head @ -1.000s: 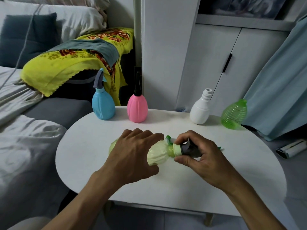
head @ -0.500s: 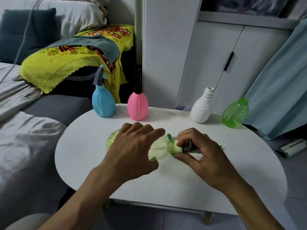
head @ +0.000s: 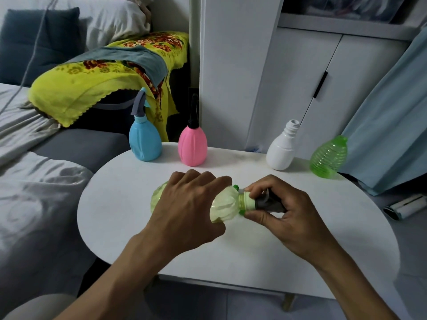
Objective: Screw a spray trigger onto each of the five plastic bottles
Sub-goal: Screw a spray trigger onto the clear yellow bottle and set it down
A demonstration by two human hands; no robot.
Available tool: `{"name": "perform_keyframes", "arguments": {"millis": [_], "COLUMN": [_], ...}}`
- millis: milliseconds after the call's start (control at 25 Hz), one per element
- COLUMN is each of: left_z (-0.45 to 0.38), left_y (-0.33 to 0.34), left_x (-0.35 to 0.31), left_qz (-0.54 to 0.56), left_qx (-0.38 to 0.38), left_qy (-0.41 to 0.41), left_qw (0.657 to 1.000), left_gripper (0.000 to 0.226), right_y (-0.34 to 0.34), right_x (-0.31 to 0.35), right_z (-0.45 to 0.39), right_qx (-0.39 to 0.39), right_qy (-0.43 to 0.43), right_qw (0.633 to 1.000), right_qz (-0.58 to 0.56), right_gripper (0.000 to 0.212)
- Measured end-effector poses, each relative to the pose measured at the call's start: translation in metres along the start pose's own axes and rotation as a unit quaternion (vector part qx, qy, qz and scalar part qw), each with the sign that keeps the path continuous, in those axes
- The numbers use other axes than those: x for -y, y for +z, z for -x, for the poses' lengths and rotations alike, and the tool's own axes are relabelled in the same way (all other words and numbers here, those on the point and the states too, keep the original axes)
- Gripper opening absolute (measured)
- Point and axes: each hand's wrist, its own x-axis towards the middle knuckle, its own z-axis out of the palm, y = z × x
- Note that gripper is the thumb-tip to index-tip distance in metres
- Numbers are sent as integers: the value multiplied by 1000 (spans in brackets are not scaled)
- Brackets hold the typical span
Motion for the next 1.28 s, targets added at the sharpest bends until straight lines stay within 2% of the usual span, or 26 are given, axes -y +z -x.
{"name": "perform_keyframes", "arguments": {"millis": [80, 200, 360, 440, 600, 800, 960, 1120, 1280], "left_z": [0, 1, -2, -4, -4, -4, -2, -3, -1], "left_y": [0, 1, 4, 3, 4, 4, 6, 8, 15], "left_x": [-1, -5, -6, -5, -9, -6, -7, -7, -7], "left_qz": [-4, -32, -60, -64, -66, -62, -50, -41, -52], "left_qx": [-14, -19, -14, -21, -31, -27, -36, -46, -86], "left_qy": [-3, -1, 2, -1, 7, -2, 8, 12, 29], "left_qw": [1000, 999, 998, 998, 997, 998, 998, 998, 995], "left_gripper": [70, 72, 73, 73, 74, 74, 74, 74, 72], "right_y": [1, 4, 7, 6, 0, 3, -1, 3, 1], "right_x": [0, 1, -4, -5, -3, -3, -2, -2, 7], "right_z": [-2, -2, -1, 0, -2, 0, -1, 1, 0], "right_qx": [-15, -22, 3, -3, -13, -10, -10, -29, -54], "right_qy": [15, 39, 55, 46, 58, 52, 51, 51, 57], "right_qw": [999, 999, 998, 997, 998, 998, 999, 998, 997], "right_qz": [-34, -27, -41, -56, -18, -36, 9, 1, -6], "right_gripper": [27, 35, 36, 44, 32, 42, 35, 35, 27]}}
